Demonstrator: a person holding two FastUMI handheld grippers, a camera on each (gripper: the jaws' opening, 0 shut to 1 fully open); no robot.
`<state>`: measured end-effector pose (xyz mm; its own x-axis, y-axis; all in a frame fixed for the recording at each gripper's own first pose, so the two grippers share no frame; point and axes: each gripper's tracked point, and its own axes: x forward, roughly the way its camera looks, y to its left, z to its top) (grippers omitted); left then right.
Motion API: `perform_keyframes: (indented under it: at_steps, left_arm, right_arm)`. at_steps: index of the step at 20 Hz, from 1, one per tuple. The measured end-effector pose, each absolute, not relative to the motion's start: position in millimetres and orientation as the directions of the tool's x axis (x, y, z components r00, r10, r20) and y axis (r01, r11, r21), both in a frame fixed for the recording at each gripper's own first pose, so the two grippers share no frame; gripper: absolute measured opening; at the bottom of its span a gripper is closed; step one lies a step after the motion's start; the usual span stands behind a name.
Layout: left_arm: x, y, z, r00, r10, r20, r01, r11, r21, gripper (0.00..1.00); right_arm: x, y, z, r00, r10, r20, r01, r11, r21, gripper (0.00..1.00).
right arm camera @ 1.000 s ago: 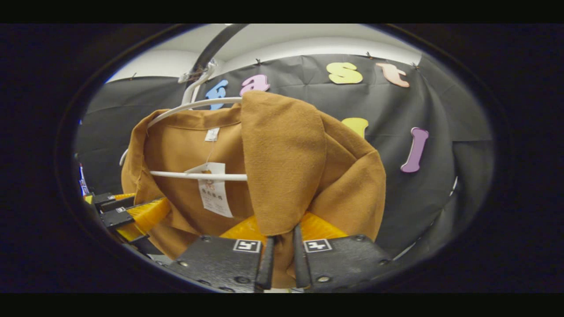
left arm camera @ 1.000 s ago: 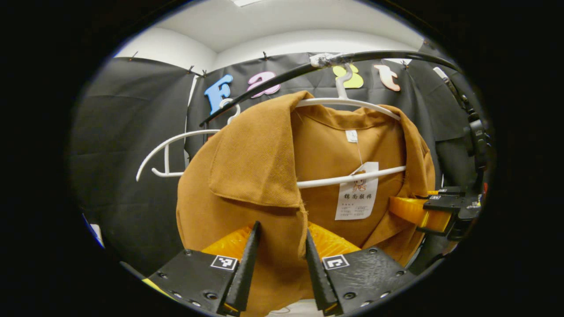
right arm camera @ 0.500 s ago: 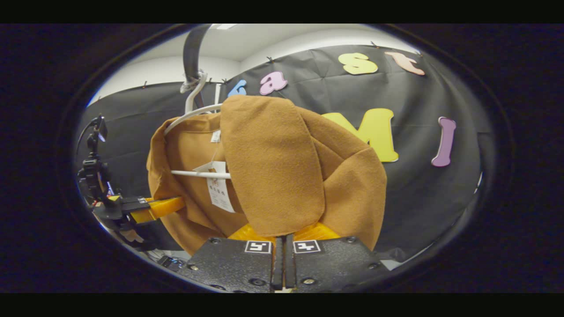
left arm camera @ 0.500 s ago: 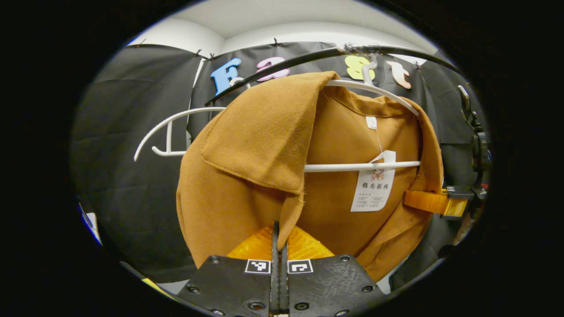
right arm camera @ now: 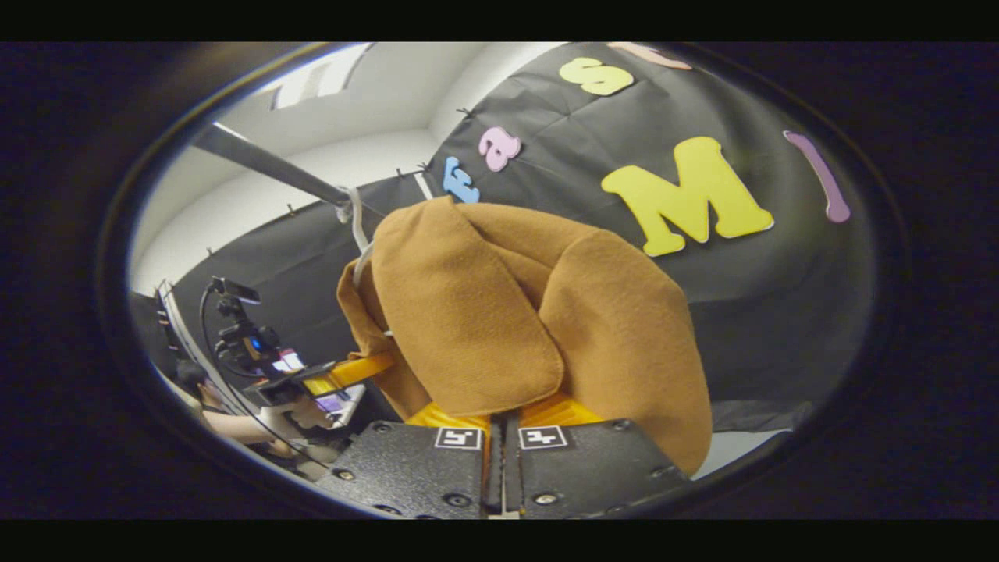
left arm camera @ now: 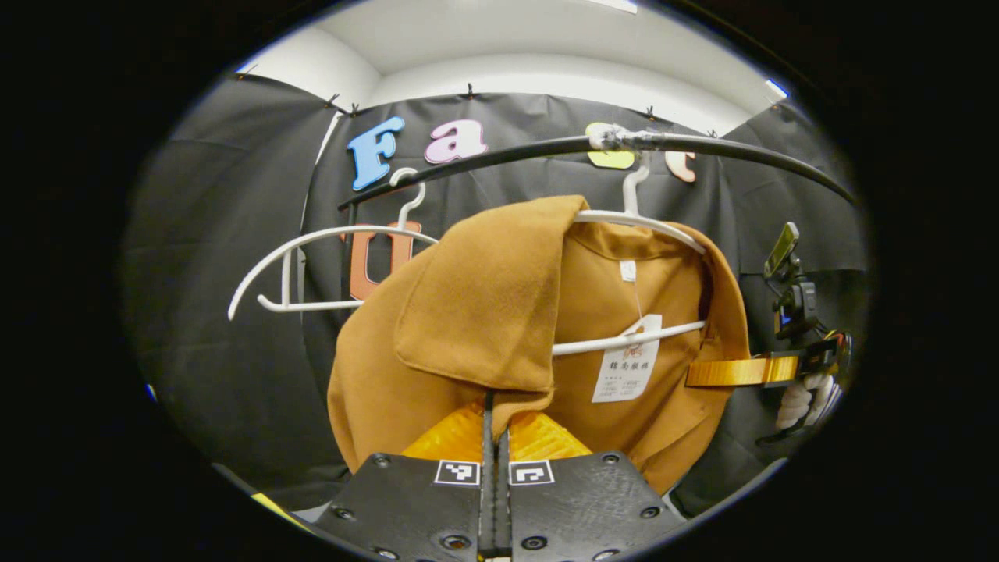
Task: Grasp the clothes on the hanger with both hands and then place them into the laundry hamper below.
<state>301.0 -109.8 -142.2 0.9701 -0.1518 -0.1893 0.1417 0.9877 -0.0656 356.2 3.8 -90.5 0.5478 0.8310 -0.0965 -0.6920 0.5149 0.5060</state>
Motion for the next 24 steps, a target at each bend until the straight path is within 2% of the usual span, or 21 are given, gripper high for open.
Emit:
perform_keyframes:
  at_steps: [3,6,7,9,12,13,14,15,16,17,23,24]
  left_arm:
    - [299.6,-109.4,-133.3,0.97,-0.175,-0.167,0.159,0.982,-0.104,0.0]
    - [301.4,-105.0,-134.7,0.971,-0.163,-0.174,0.149,0.984,-0.094,0.0]
    - [302.0,-103.6,-136.2,0.971,-0.162,-0.178,0.148,0.985,-0.089,0.05]
    - [302.2,-105.5,-137.4,0.97,-0.164,-0.181,0.152,0.985,-0.081,0.05]
    - [303.1,-111.2,-140.8,0.967,-0.182,-0.179,0.172,0.983,-0.071,0.05]
    - [303.2,-112.2,-141.1,0.966,-0.186,-0.178,0.176,0.982,-0.072,0.0]
    - [302.6,-113.2,-141.7,0.966,-0.189,-0.179,0.179,0.981,-0.072,0.0]
    - [302.0,-113.7,-141.2,0.965,-0.192,-0.177,0.181,0.981,-0.072,0.05]
    - [302.4,-113.4,-141.4,0.965,-0.194,-0.178,0.184,0.98,-0.071,0.0]
    - [301.4,-114.2,-141.8,0.964,-0.196,-0.178,0.186,0.98,-0.07,0.05]
    - [297.5,-113.6,-140.9,0.962,-0.211,-0.172,0.203,0.977,-0.063,0.05]
    - [298.0,-114.6,-140.4,0.962,-0.213,-0.171,0.205,0.977,-0.065,0.05]
  right_arm:
    - [351.3,4.0,-88.1,0.514,0.853,-0.088,-0.716,0.483,0.504,0.05]
    - [354.5,-1.7,-94.9,0.556,0.819,-0.142,-0.718,0.559,0.415,0.04]
    - [354.3,-2.5,-95.9,0.562,0.814,-0.149,-0.715,0.568,0.408,0.04]
    - [358.4,-6.3,-97.1,0.587,0.795,-0.15,-0.695,0.591,0.409,0.04]
    - [356.8,-7.7,-98.3,0.605,0.784,-0.139,-0.68,0.599,0.422,0.04]
    - [358.4,-8.0,-98.6,0.613,0.777,-0.141,-0.671,0.606,0.426,0.04]
    - [353.3,-11.9,-100.6,0.619,0.773,-0.14,-0.667,0.611,0.426,0.04]
    - [351.0,-11.8,-100.0,0.623,0.769,-0.143,-0.668,0.618,0.414,0.04]
    - [350.5,-11.7,-99.2,0.628,0.765,-0.147,-0.669,0.626,0.401,0.04]
    - [348.6,-9.5,-98.8,0.626,0.765,-0.152,-0.671,0.628,0.395,0.04]
    - [347.5,-10.6,-99.2,0.666,0.724,-0.18,-0.643,0.679,0.354,0.05]
    - [346.1,-10.7,-99.4,0.672,0.719,-0.177,-0.641,0.685,0.345,0.09]
